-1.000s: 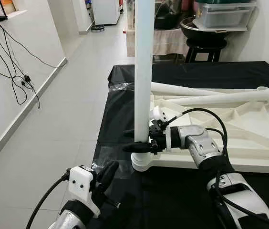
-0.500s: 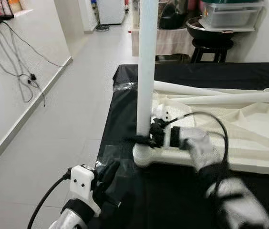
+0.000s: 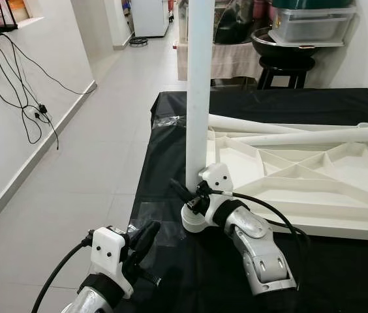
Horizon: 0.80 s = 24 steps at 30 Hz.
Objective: Building children table
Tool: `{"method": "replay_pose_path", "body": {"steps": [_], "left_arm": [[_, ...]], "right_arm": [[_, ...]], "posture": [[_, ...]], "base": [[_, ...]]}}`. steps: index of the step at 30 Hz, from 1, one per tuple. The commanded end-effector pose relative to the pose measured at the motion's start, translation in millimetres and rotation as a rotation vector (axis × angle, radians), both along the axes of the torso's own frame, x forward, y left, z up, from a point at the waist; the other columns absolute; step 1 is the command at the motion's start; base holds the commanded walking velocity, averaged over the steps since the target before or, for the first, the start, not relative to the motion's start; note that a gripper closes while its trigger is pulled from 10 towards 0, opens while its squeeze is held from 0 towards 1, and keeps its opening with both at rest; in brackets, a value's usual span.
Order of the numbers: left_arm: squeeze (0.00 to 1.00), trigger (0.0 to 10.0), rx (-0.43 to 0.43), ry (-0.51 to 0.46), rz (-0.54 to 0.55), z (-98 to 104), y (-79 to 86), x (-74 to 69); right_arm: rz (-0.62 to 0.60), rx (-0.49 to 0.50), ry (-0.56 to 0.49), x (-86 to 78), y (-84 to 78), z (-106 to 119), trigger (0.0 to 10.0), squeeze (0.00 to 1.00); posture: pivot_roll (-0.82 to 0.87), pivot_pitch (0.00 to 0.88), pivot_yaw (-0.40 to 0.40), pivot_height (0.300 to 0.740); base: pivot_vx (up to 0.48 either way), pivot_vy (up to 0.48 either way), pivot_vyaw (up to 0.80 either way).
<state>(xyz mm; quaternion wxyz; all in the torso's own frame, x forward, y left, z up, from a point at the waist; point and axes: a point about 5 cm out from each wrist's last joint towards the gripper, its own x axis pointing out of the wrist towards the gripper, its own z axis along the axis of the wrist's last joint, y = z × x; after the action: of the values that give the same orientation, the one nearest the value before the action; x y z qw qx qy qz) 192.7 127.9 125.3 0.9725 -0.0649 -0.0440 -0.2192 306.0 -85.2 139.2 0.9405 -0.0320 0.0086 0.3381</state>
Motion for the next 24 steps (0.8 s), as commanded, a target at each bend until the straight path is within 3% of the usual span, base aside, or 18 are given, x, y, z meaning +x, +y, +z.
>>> {"method": "replay_pose_path", "body": {"steps": [1, 3, 5, 6, 7, 8, 9, 10, 12, 15, 20, 21, 22, 24], "left_arm": [[0.0, 10.0, 0.003, 0.022, 0.004, -3, 1.9, -0.6], [0.0, 10.0, 0.001, 0.023, 0.002, -4, 1.5, 0.5], [0.0, 10.0, 0.001, 0.024, 0.001, -4, 1.2, 1.0], [0.0, 10.0, 0.001, 0.023, 0.001, -4, 1.2, 1.6], [0.0, 10.0, 0.001, 0.023, 0.001, -4, 1.2, 1.6], [0.0, 10.0, 0.001, 0.023, 0.002, -5, 1.0, 2.3], [0.0, 10.0, 0.001, 0.023, 0.002, -5, 0.8, 2.8], [0.0, 10.0, 0.001, 0.023, 0.002, -5, 0.8, 2.8], [0.0, 10.0, 0.001, 0.023, 0.002, -6, 0.3, 3.6], [0.0, 10.0, 0.001, 0.024, 0.002, -6, -0.1, 3.8], [0.0, 10.0, 0.001, 0.025, 0.002, -7, -0.9, 3.6], [0.0, 10.0, 0.001, 0.025, 0.003, -7, -1.2, 3.5], [0.0, 10.0, 0.001, 0.025, 0.003, -8, -1.4, 3.2], [0.0, 10.0, 0.001, 0.025, 0.003, -8, -1.5, 3.0]], "right_arm": [[0.069, 0.086, 0.037, 0.6, 2.6, 1, 10.0, 1.0], [0.286, 0.156, 0.023, -1.4, 14.1, 23, 10.0, 1.0], [0.356, 0.153, 0.018, -2.7, 15.9, 29, 10.0, 1.0], [0.468, 0.131, 0.003, -3.1, 17.2, 34, 10.0, 0.1], [0.468, 0.131, 0.003, -3.1, 17.2, 34, 10.0, 0.1], [0.533, 0.077, -0.033, 1.2, 16.9, 35, 10.0, 0.0], [0.619, 0.035, -0.041, 4.7, 18.0, 35, 10.0, 0.0], [0.619, 0.035, -0.041, 4.7, 18.0, 35, 10.0, 0.0], [0.782, -0.04, -0.028, 8.5, 19.4, 33, 10.0, 0.0], [0.871, -0.064, 0.013, 11.8, 19.7, 31, 10.0, 0.0], [0.921, -0.064, 0.057, 17.3, 19.3, 32, 10.0, 0.0], [0.924, -0.048, 0.076, 21.1, 19.1, 33, 2.7, 0.0], [0.932, -0.04, 0.089, 22.8, 17.6, 33, 0.0, 0.0], [0.941, -0.034, 0.094, 24.2, 16.4, 33, 0.0, 0.0]], "posture": [[-0.01, 0.083, 0.024, 0.74], [-0.01, 0.07, 0.029, 0.74], [-0.01, 0.069, 0.029, 0.74], [0.0, 0.065, 0.029, 0.74], [0.0, 0.065, 0.029, 0.74], [0.0, 0.056, 0.031, 0.74], [0.0, 0.055, 0.03, 0.74], [0.0, 0.055, 0.03, 0.74], [0.0, 0.046, 0.031, 0.74], [0.01, 0.042, 0.033, 0.74], [0.02, 0.036, 0.028, 0.74], [0.02, 0.035, 0.027, 0.74], [0.02, 0.035, 0.027, 0.74], [0.02, 0.034, 0.027, 0.74]], "base": [[0.0, 0.0, 0.0], [0.0, 0.0, 0.0], [0.0, 0.0, 0.0], [0.0, 0.0, 0.0], [0.0, 0.0, 0.0], [0.0, 0.0, 0.0], [0.0, 0.0, 0.0], [0.0, 0.0, 0.0], [0.0, 0.0, 0.0], [0.0, 0.0, 0.0], [0.0, 0.0, 0.0], [0.0, 0.0, 0.0], [0.0, 0.0, 0.0], [0.0, 0.0, 0.0]]}}
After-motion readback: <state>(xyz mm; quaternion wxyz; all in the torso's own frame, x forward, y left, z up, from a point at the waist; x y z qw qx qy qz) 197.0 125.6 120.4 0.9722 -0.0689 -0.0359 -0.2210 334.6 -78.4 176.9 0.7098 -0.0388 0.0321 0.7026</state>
